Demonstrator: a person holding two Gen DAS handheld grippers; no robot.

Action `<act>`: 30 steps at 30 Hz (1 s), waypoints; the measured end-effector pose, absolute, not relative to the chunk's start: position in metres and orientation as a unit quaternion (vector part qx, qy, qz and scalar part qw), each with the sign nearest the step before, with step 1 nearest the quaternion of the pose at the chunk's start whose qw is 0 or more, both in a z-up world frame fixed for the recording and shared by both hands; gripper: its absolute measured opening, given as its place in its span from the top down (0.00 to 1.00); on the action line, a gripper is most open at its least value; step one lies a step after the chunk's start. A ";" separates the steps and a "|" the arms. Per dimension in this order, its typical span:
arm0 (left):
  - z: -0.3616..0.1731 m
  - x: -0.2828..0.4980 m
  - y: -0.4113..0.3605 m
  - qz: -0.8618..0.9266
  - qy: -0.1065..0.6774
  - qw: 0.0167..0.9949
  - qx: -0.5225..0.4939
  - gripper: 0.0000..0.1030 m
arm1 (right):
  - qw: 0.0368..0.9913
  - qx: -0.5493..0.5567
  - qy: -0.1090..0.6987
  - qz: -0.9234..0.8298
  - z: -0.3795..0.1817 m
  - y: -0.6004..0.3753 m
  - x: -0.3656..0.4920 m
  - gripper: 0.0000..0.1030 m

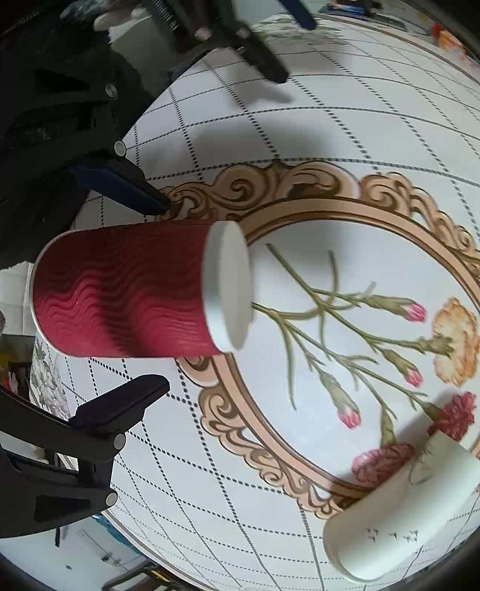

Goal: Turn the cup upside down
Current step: 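Lower the inverted red cup onto the tablecloth and open the right tool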

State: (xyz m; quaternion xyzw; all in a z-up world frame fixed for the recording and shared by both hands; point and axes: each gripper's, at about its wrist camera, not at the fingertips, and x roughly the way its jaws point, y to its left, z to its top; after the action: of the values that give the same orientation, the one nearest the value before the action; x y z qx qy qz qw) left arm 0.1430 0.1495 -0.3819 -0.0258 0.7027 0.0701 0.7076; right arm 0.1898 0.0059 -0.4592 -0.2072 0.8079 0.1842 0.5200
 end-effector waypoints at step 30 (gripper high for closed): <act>-0.384 0.168 0.108 0.056 0.711 0.701 -0.014 0.02 | 0.778 -0.049 0.607 0.155 -0.354 -0.093 0.184 0.33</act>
State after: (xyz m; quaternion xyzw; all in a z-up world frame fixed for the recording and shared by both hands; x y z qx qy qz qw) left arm 0.1681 0.1085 -0.3845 -0.0141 0.7108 0.0564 0.7009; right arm 0.1844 -0.0933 -0.3538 -0.0487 0.6066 0.1546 0.7783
